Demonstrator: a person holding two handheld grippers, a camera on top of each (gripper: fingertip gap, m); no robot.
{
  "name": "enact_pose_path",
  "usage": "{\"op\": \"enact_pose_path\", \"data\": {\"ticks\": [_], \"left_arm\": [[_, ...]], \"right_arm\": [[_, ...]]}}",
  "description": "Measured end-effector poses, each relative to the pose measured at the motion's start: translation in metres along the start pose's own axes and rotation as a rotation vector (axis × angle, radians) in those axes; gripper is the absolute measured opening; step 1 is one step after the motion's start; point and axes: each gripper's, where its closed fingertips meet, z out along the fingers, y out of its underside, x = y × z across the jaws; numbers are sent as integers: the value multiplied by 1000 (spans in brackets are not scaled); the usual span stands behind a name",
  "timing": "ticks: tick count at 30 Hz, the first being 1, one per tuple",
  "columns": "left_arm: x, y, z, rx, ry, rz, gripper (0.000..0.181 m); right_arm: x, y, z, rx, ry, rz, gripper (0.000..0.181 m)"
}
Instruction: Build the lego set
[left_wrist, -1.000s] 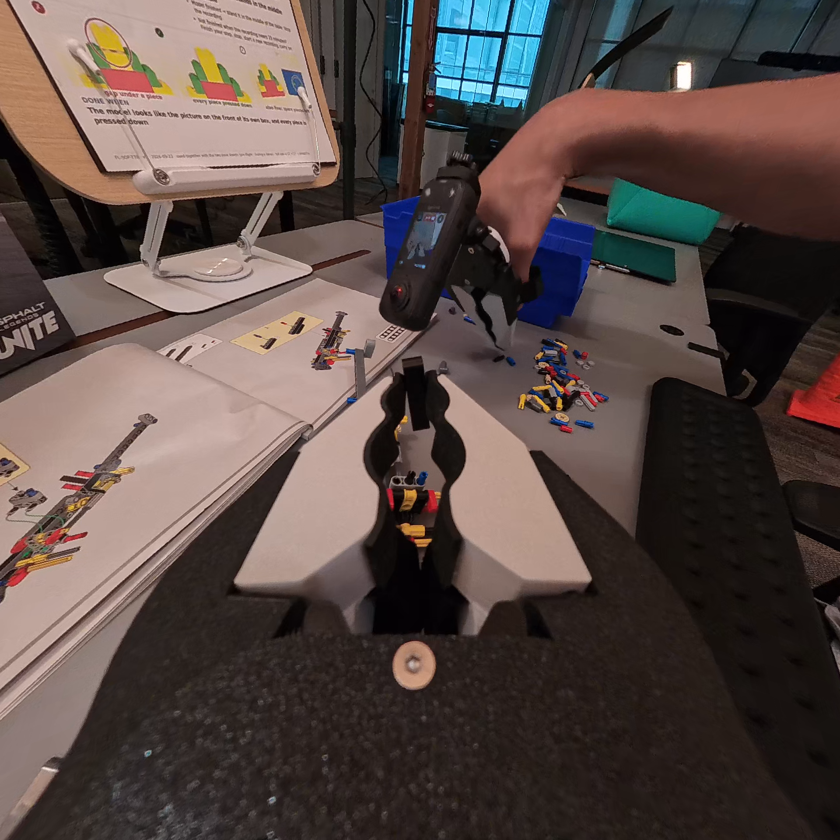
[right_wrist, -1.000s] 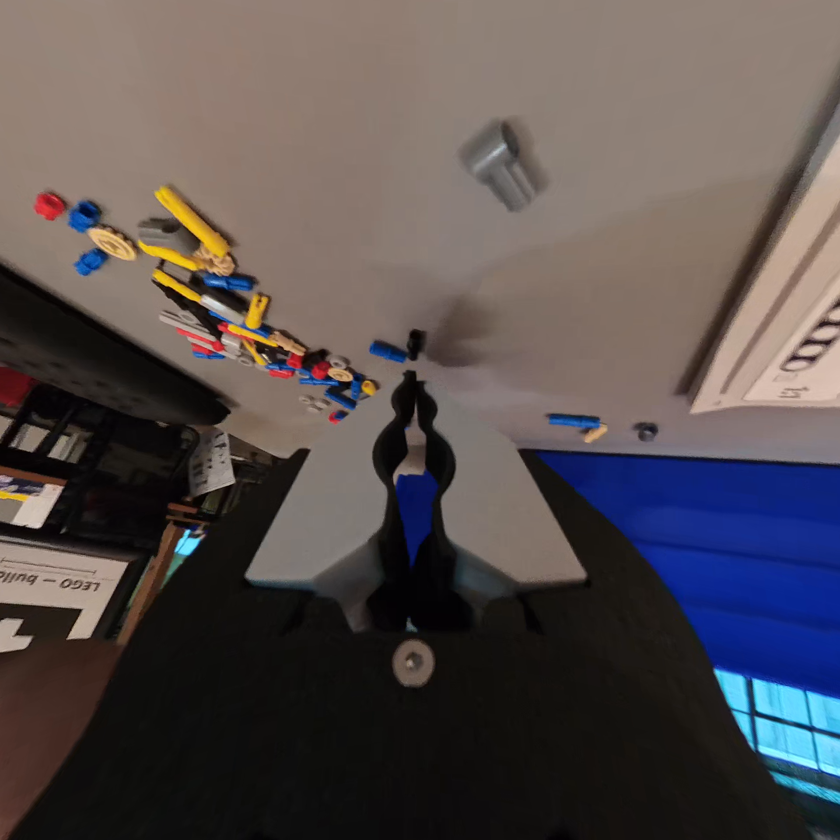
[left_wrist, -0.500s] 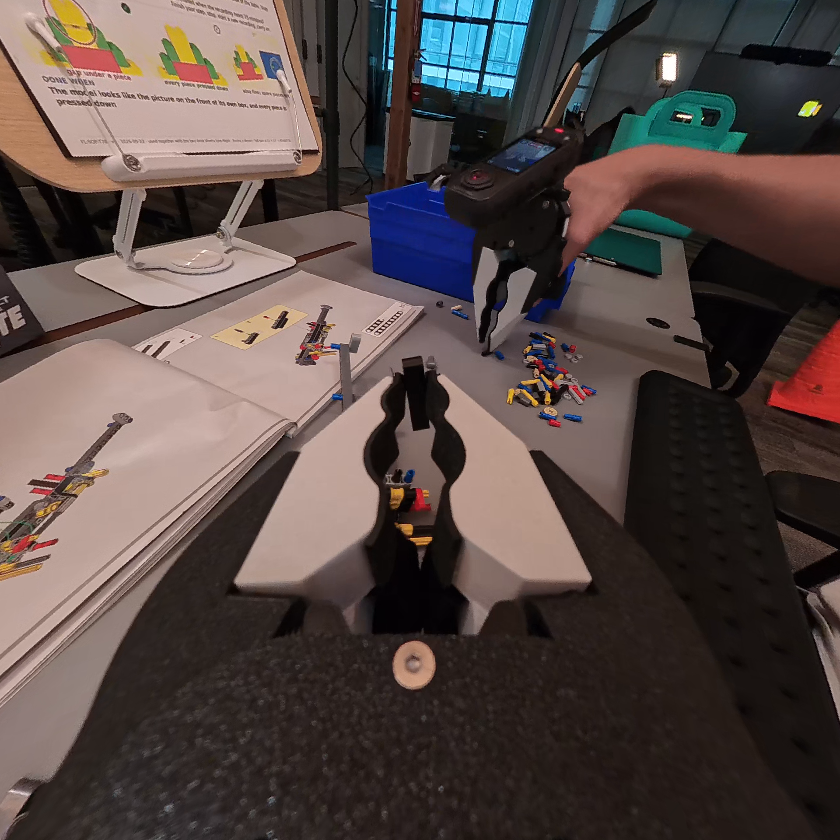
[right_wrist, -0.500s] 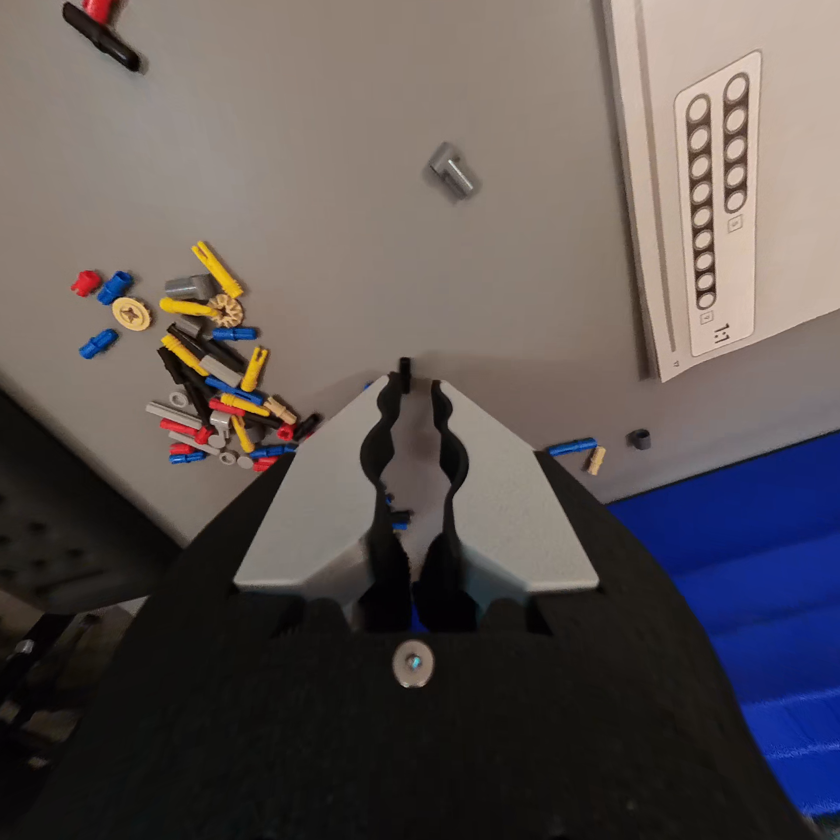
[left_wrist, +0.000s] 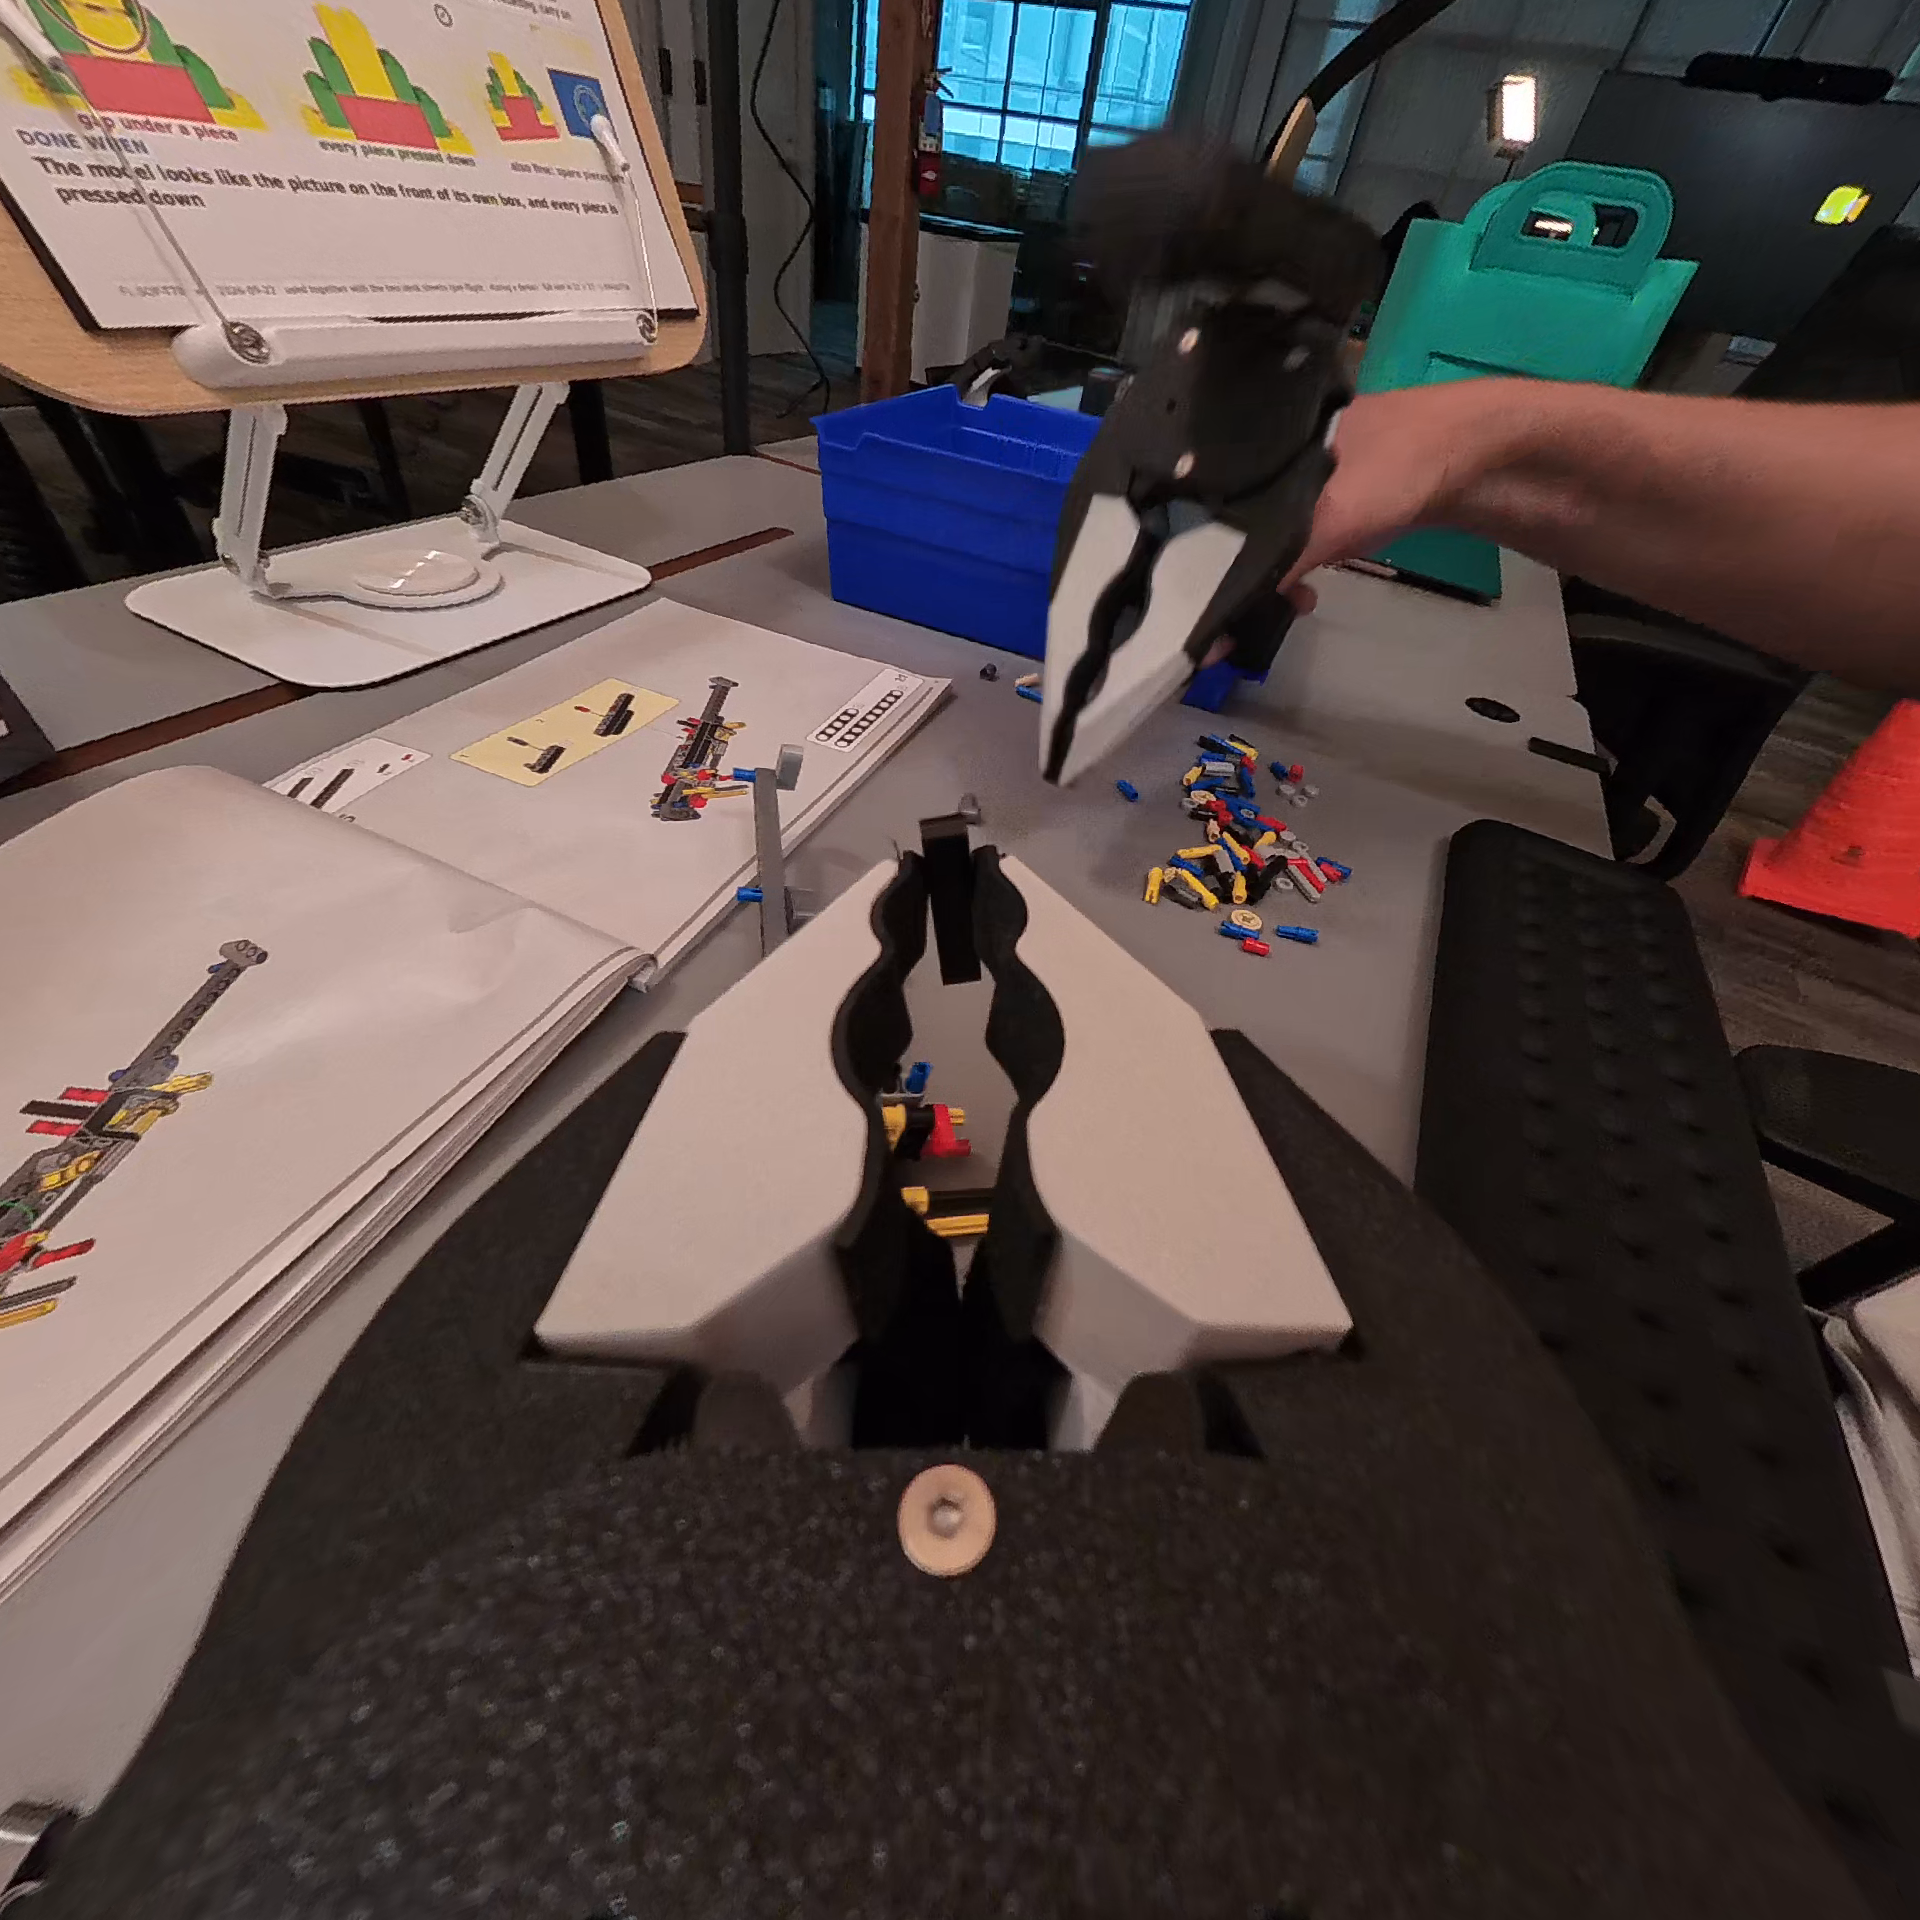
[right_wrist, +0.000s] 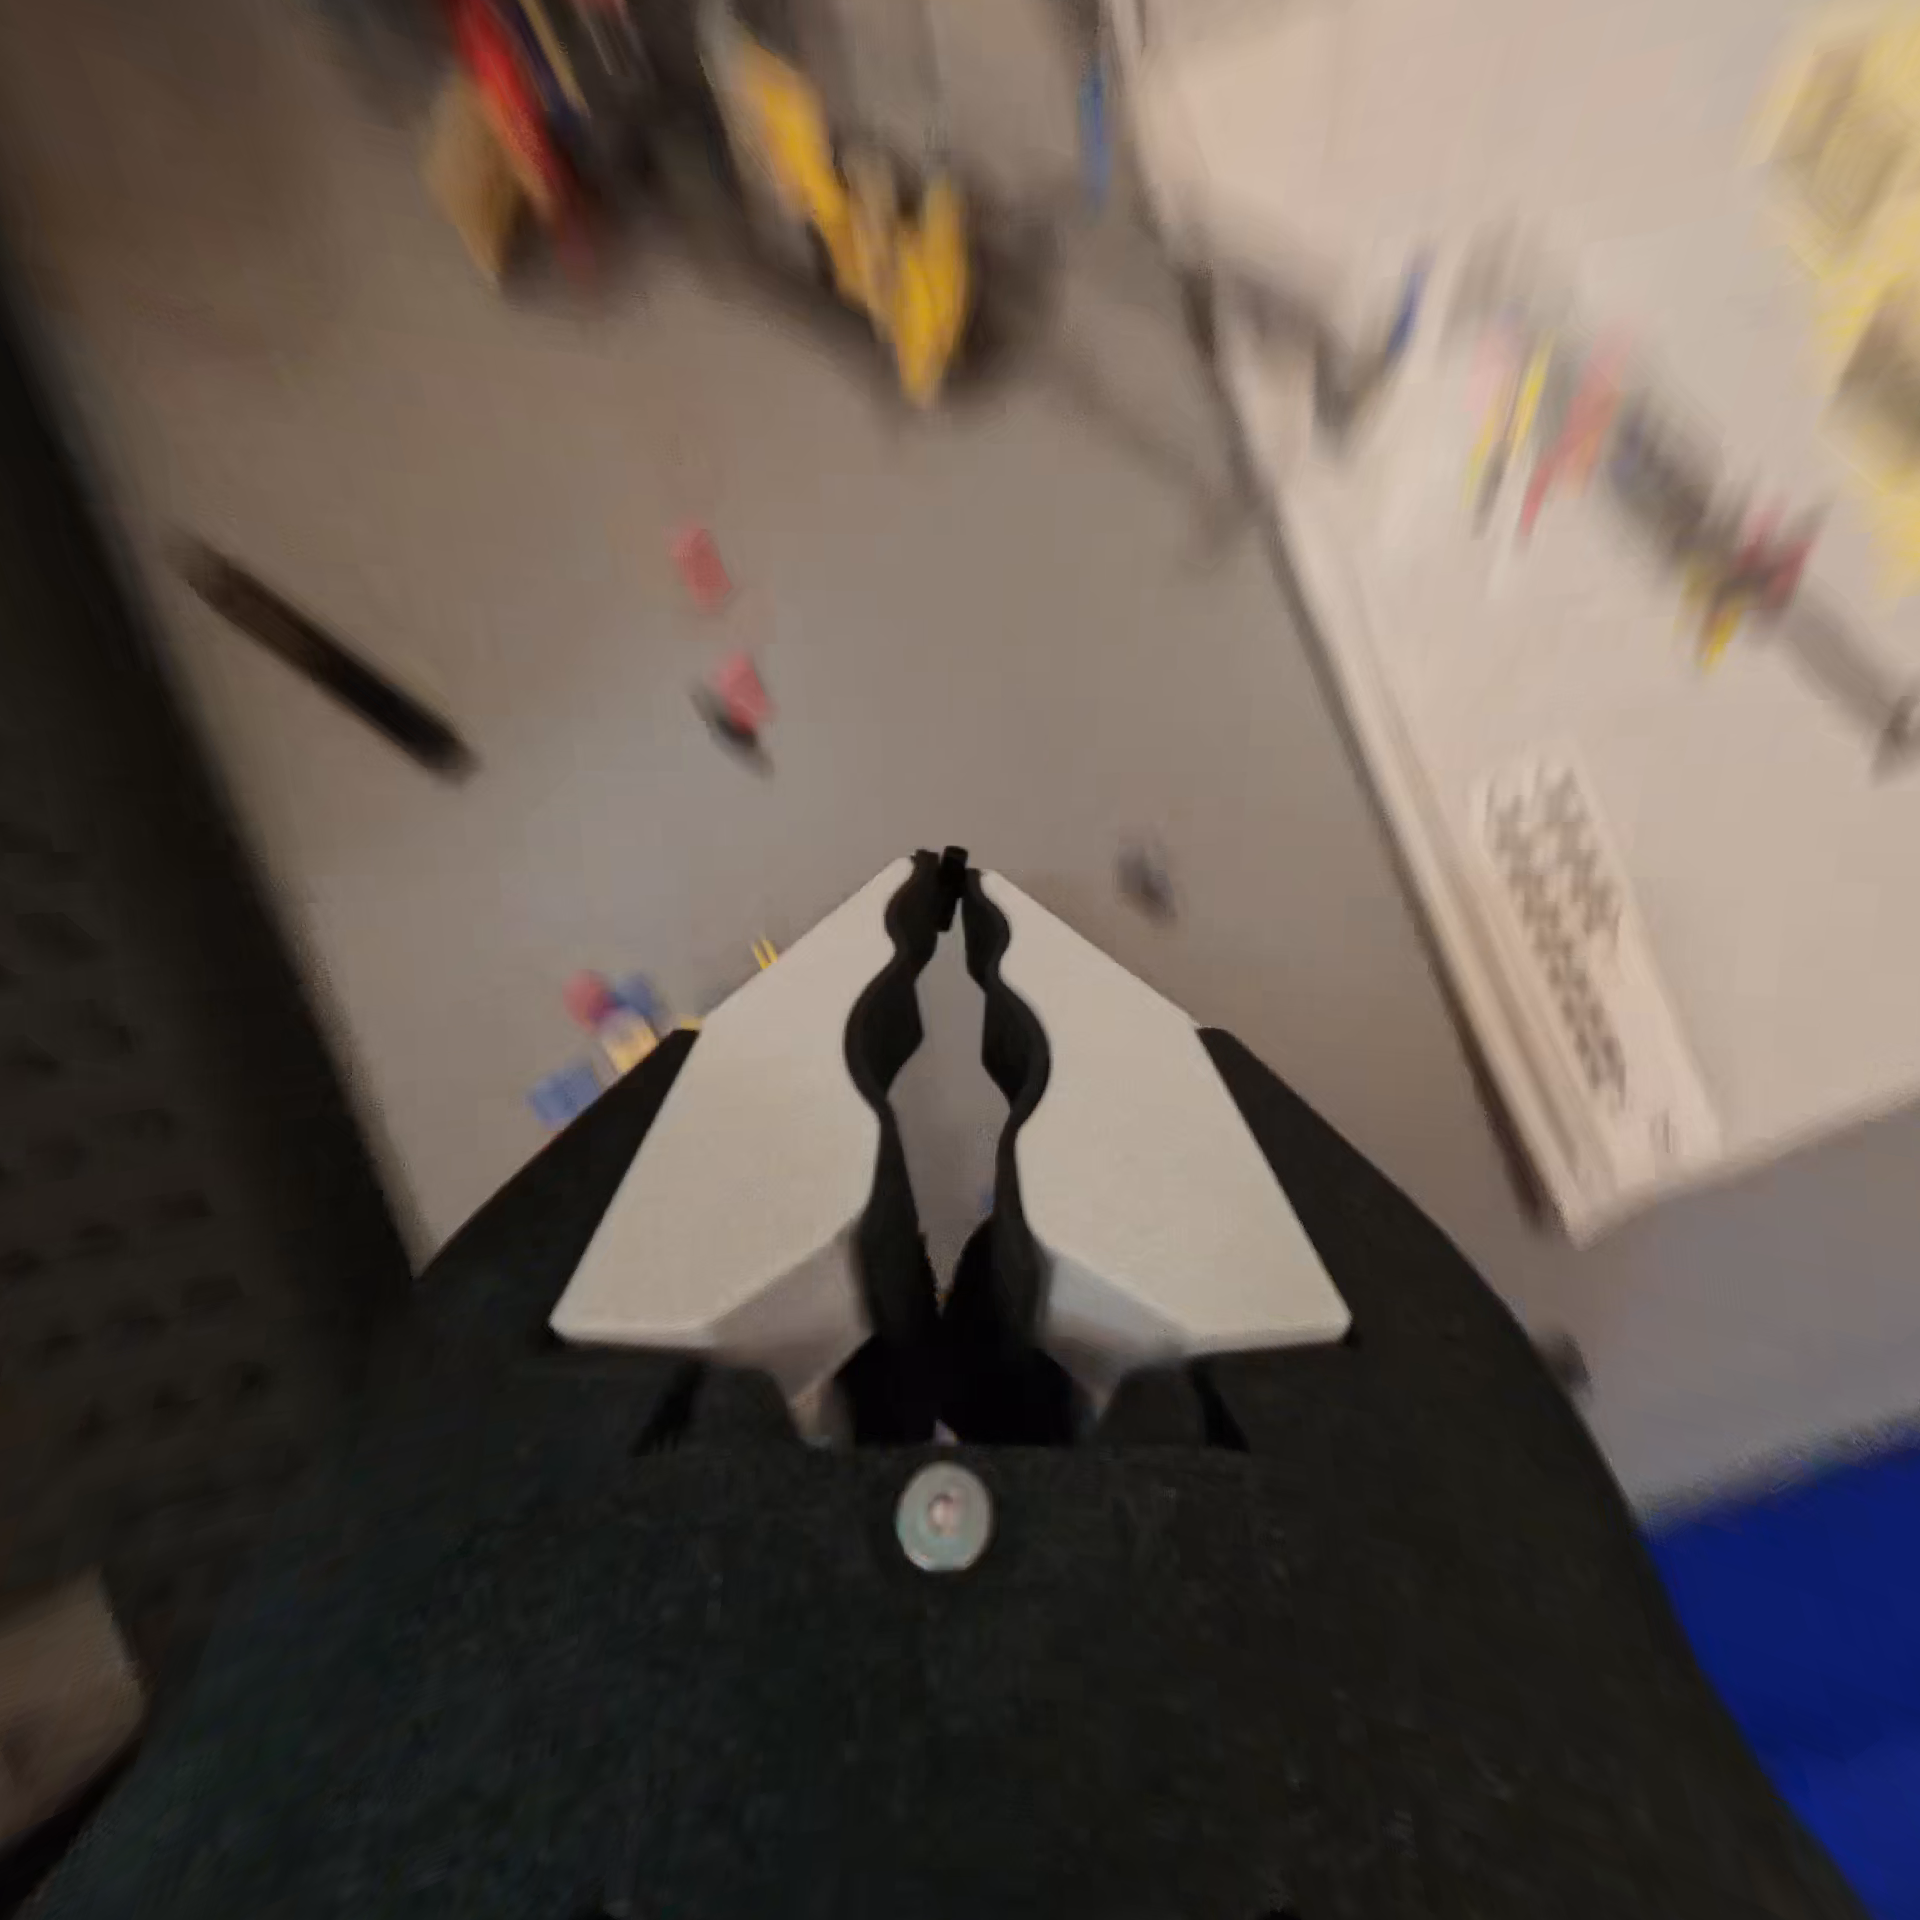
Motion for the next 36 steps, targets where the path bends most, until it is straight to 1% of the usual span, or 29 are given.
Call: {"op": "enact_pose_path", "data": {"ticks": [2, 3, 4, 5, 6, 7, 9, 11, 13, 16, 21, 25, 28, 29, 30, 32, 36], "left_arm": [[3, 0, 1, 0, 13, -6, 7], [4, 0, 1, 2, 23, -14, 7], [6, -1, 1, 8, 34, -26, 7], [8, -2, 1, 15, 47, -40, 7], [8, -3, 1, 22, 58, -55, 7], [8, -5, 0, 30, 63, -70, 7], [6, -8, -2, 49, 64, -90, 7], [4, -11, -4, 67, 64, -107, 7], [4, -13, -5, 79, 73, -124, 6], [2, -13, -5, 81, 61, -121, 7], [0, -11, -6, 67, 46, -90, 6], [2, -11, -5, 60, 35, -54, 6], [0, -7, -3, 38, 18, -34, 7], [-3, -7, -3, 38, -11, -20, 7], [-6, -6, -4, 36, -31, -12, 7], [-7, -5, -3, 29, -29, -20, 7], [-8, -5, -3, 29, -32, -32, 7]], "right_arm": [[-37, -73, -21, 383, -102, 11, 3], [-56, -105, -34, 558, -152, 28, 3], [-74, -127, -42, 689, -185, 14, 3], [-86, -144, -45, 778, -179, -1, 3], [-96, -155, -41, 827, -162, -9, 2], [-103, -162, -34, 836, -148, -12, 3], [-103, -168, -19, 839, -63, 1, 2], [-102, -169, -12, 856, -23, 22, 3], [-101, -170, -8, 879, -18, 55, 2], [-97, -169, -1, 860, 8, 71, 3], [-95, -170, 3, 844, 46, 55, 3], [-96, -169, 3, 849, 20, 71, 3], [-90, -162, 2, 856, 20, 121, 3], [-85, -156, 2, 856, 43, 132, 3], [-73, -145, 3, 837, 101, 147, 3], [-36, -117, 6, 803, 262, 200, 3], [11, -66, 12, 674, 357, 387, 3]]}}
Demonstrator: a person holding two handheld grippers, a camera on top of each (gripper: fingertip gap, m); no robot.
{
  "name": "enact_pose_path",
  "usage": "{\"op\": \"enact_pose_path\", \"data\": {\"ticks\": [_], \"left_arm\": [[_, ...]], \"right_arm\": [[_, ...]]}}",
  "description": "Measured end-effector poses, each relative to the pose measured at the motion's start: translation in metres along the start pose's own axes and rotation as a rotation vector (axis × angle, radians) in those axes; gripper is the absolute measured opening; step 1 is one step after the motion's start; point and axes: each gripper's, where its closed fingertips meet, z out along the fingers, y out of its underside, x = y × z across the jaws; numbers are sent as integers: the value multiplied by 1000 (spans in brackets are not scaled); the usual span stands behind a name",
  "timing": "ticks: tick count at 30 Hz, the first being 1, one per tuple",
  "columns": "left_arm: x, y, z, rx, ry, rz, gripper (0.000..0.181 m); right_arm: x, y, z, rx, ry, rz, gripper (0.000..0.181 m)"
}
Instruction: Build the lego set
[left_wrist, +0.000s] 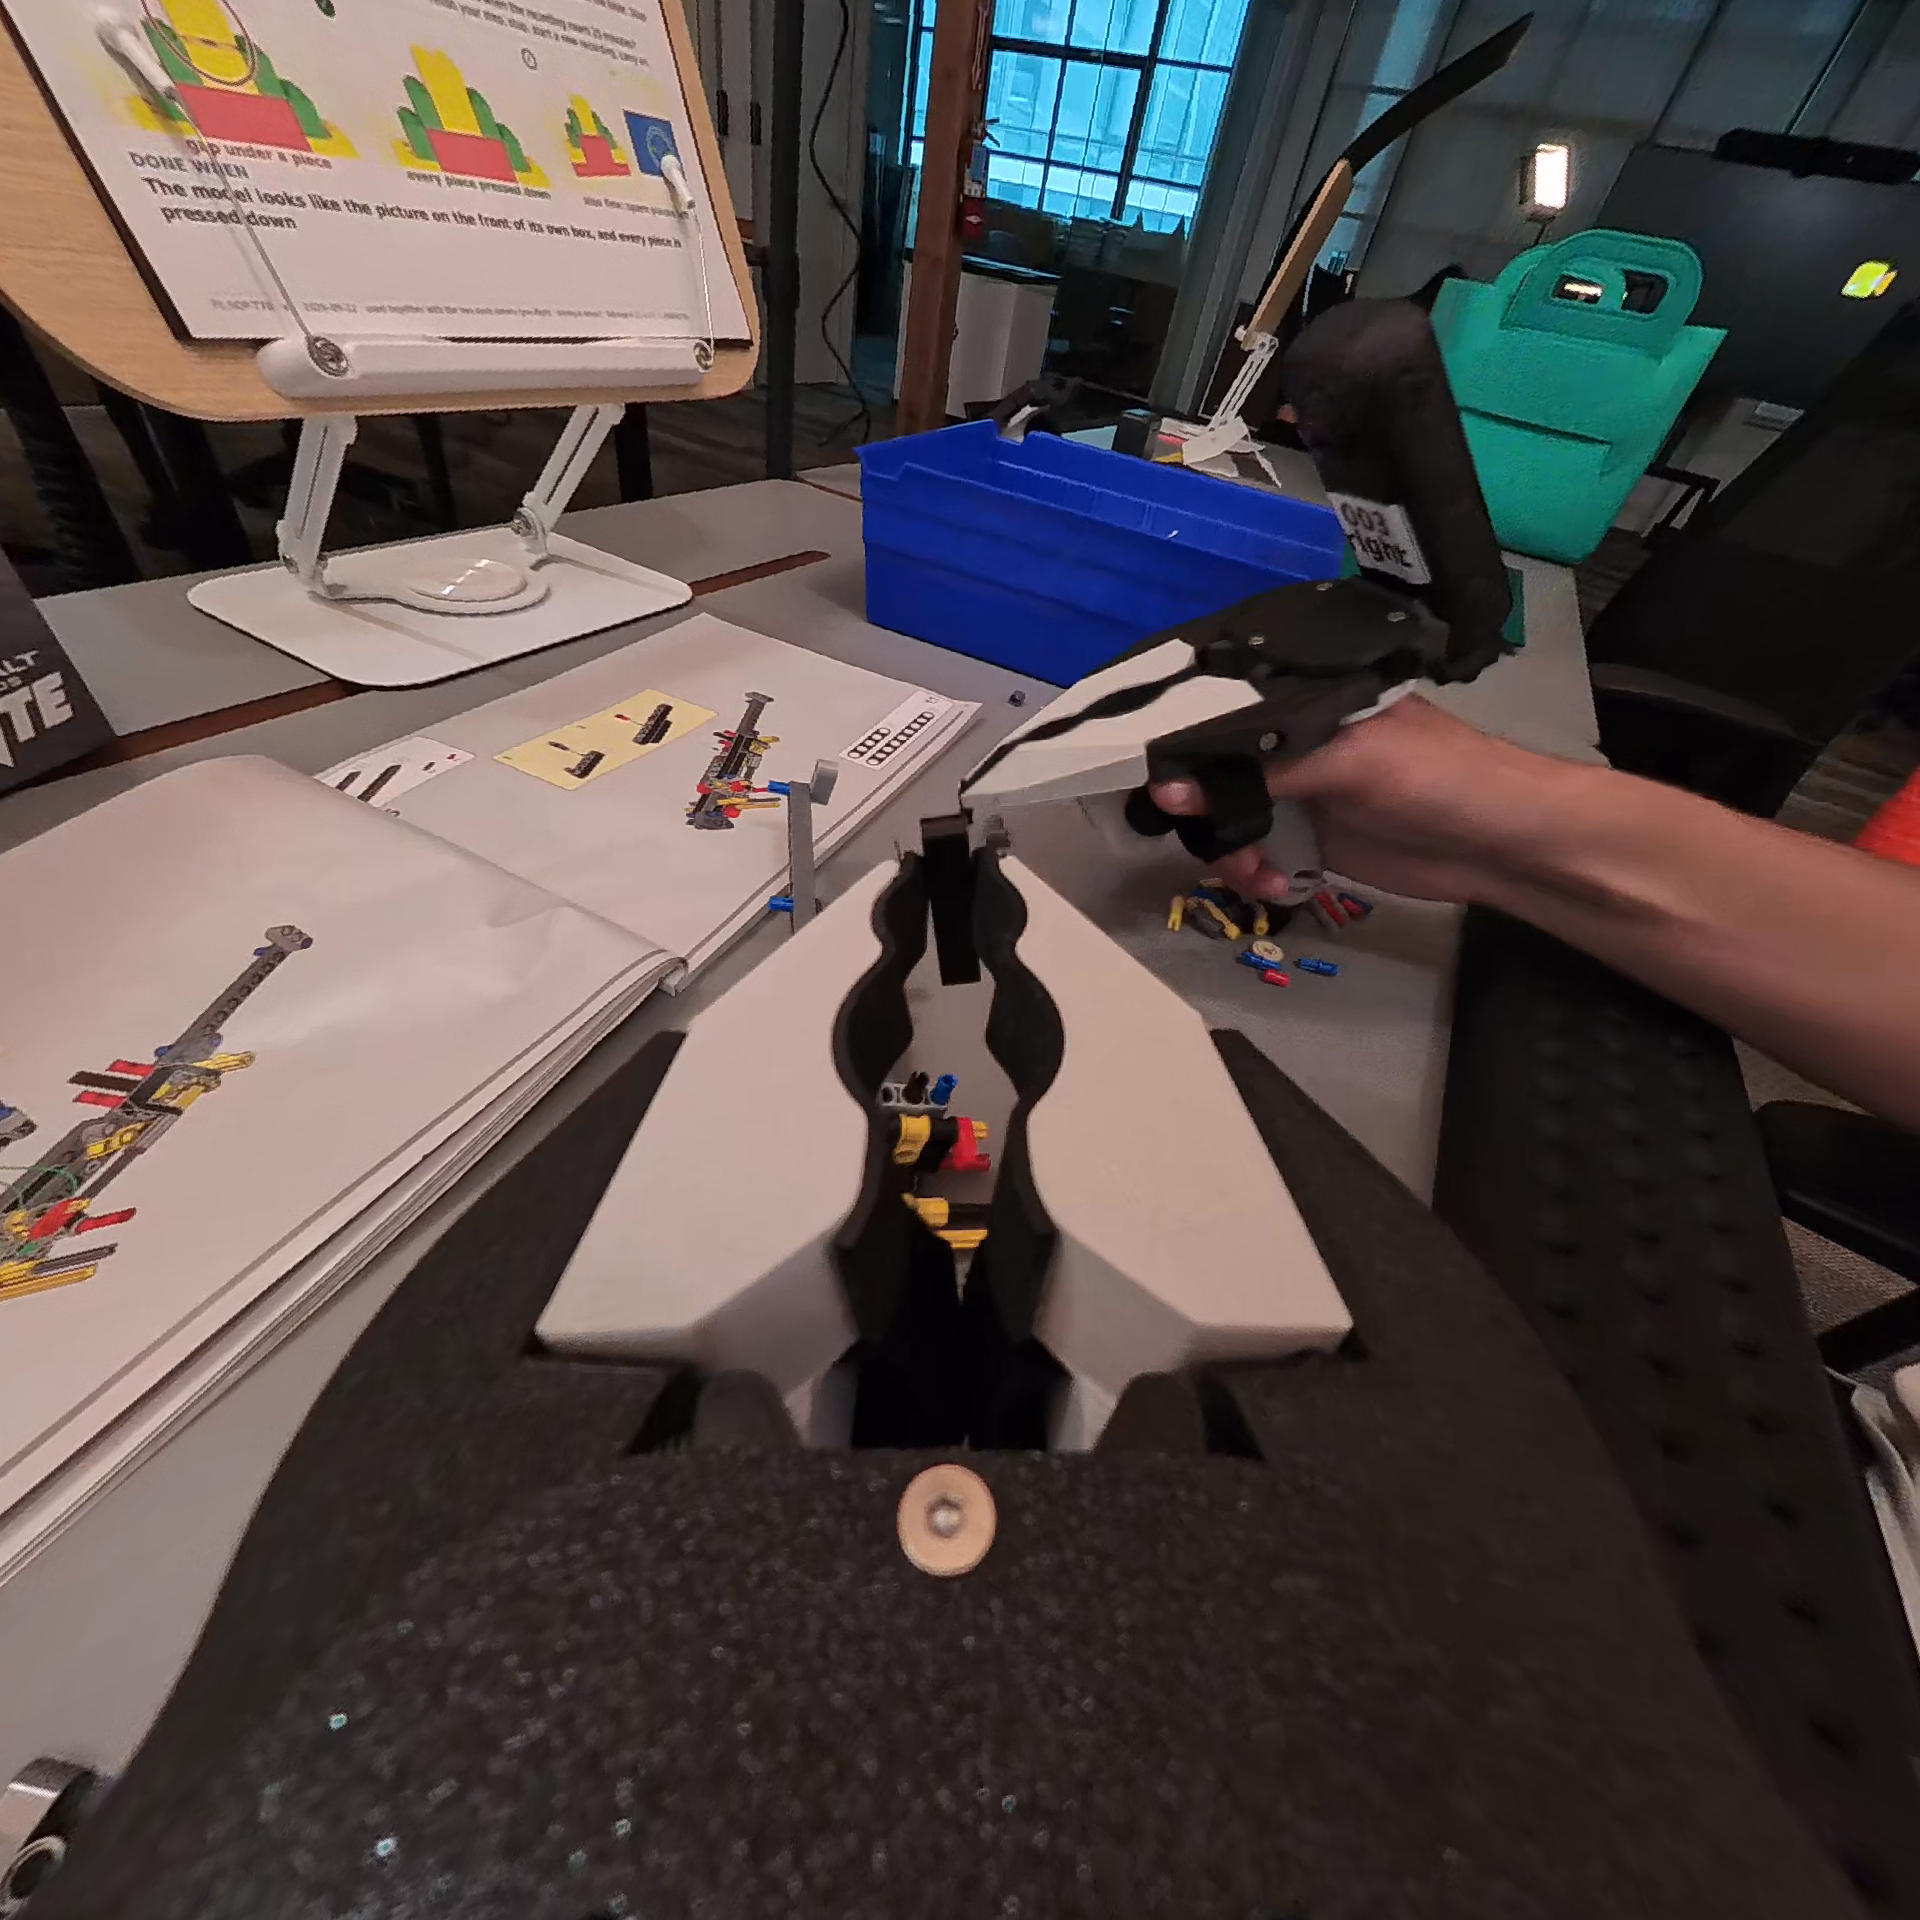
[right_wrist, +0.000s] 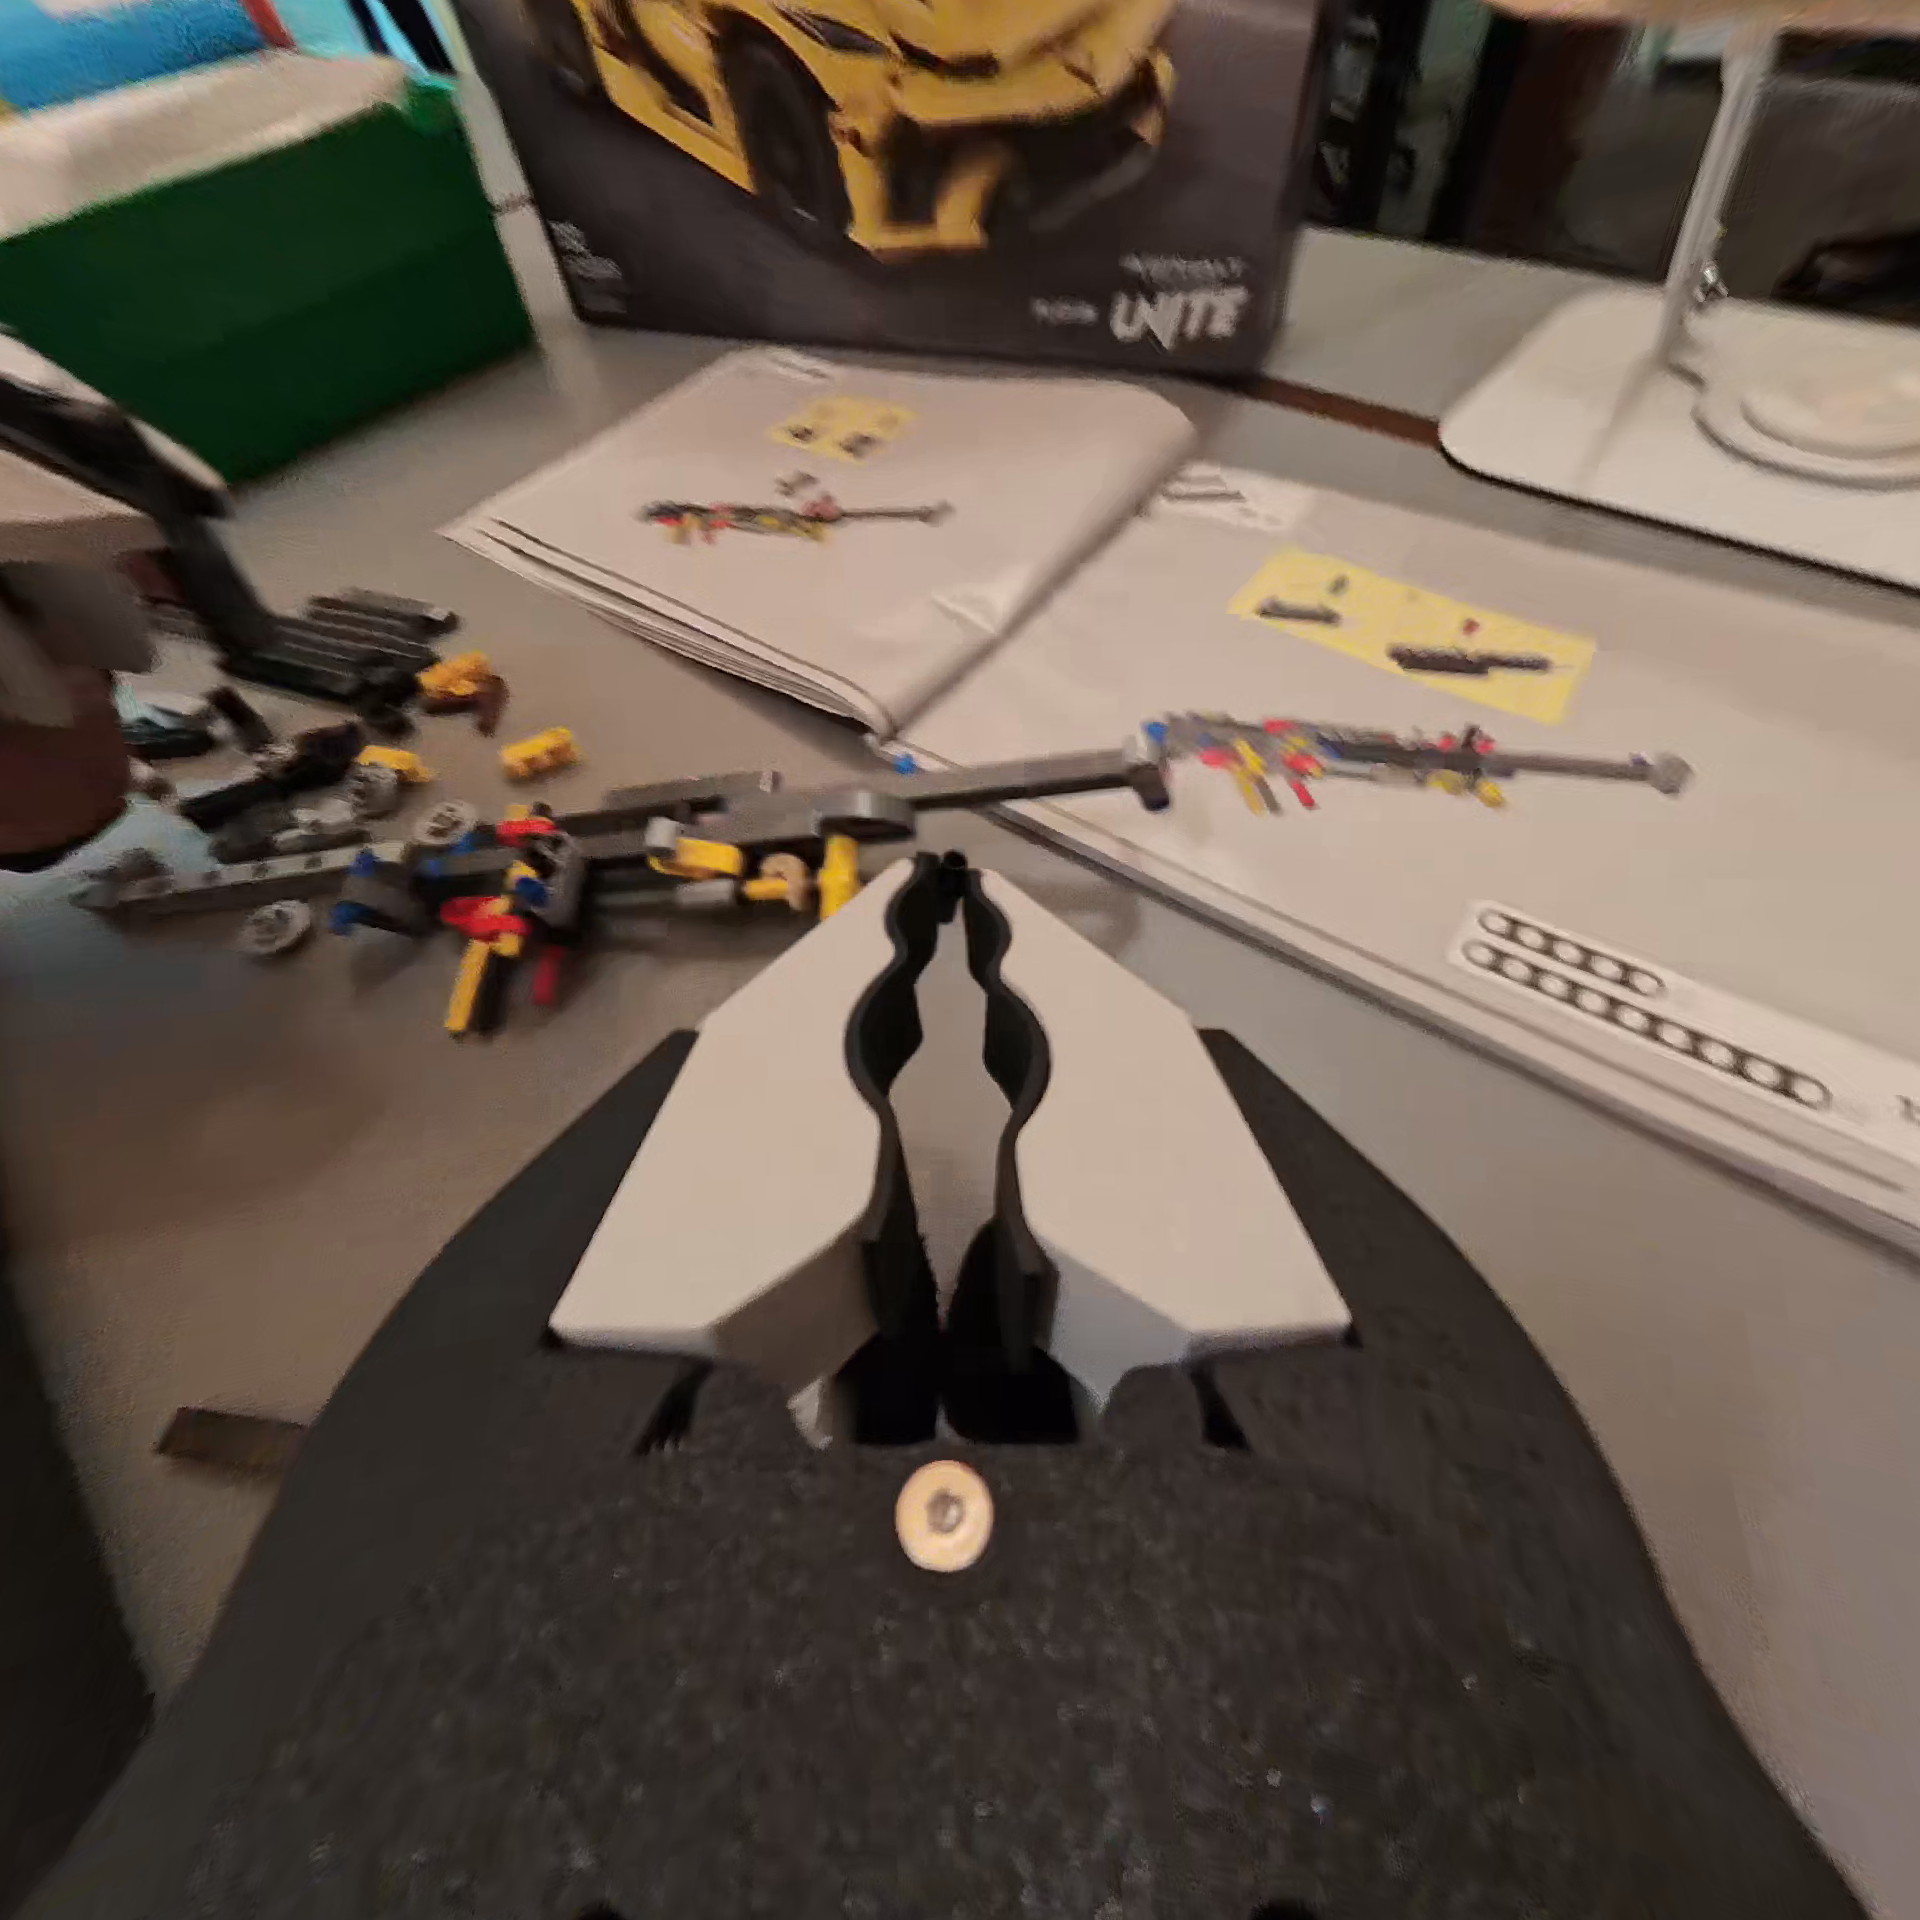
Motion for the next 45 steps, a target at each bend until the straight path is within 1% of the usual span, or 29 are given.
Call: {"op": "enact_pose_path", "data": {"ticks": [1, 2, 3, 5, 6, 7, 8, 11, 14, 19, 23, 28, 32, 36, 38, 39, 41, 43, 45], "left_arm": [[0, 0, 0, -2, 0, -3, 7], [0, 1, 0, -2, 2, -9, 6], [0, 2, 1, -9, 7, -12, 7], [2, 7, 3, -35, 13, -6, 7], [7, 8, 4, -43, 37, 1, 7], [14, 8, 5, -46, 71, 7, 7], [20, 9, 6, -49, 97, 16, 7], [24, 13, 8, -72, 82, 83, 7], [24, 9, 7, -51, 85, 68, 7], [22, 7, 6, -41, 96, 27, 7], [19, 7, 5, -41, 84, 23, 7], [17, 9, 6, -51, 79, 3, 7], [16, 9, 6, -50, 87, -16, 7], [18, 13, 8, -68, 84, 4, 6], [16, 15, 8, -82, 66, 22, 6], [14, 16, 8, -86, 56, 26, 6], [13, 15, 7, -81, 56, 15, 7], [12, 13, 7, -74, 58, 5, 6], [13, 13, 7, -74, 59, 9, 7]], "right_arm": [[5, 5, 1, -34, -3, 11, 3], [1, 5, 1, -47, -46, 49, 3], [-12, -4, -1, -20, -125, 108, 3], [-63, -42, -15, 132, -387, 162, 3], [-81, -62, -22, 233, -450, 156, 3], [-92, -77, -26, 321, -450, 142, 2], [-102, -86, -27, 365, -443, 126, 2], [-131, -85, -17, 336, -476, 109, 3], [-132, -74, -6, 305, -412, 96, 3], [-134, -72, -6, 334, -380, 67, 3], [-139, -67, -4, 321, -371, 32, 3], [-136, -66, -4, 324, -352, 13, 3], [-135, -63, -7, 315, -374, 19, 3], [-133, -60, -9, 315, -381, 21, 3], [-127, -66, -15, 351, -363, 12, 3], [-116, -64, -17, 337, -326, -3, 3], [-71, -53, -16, 258, -168, -22, 3], [-24, -25, -10, 63, -42, -19, 3], [6, 4, -6, -100, 7, 20, 3]]}}
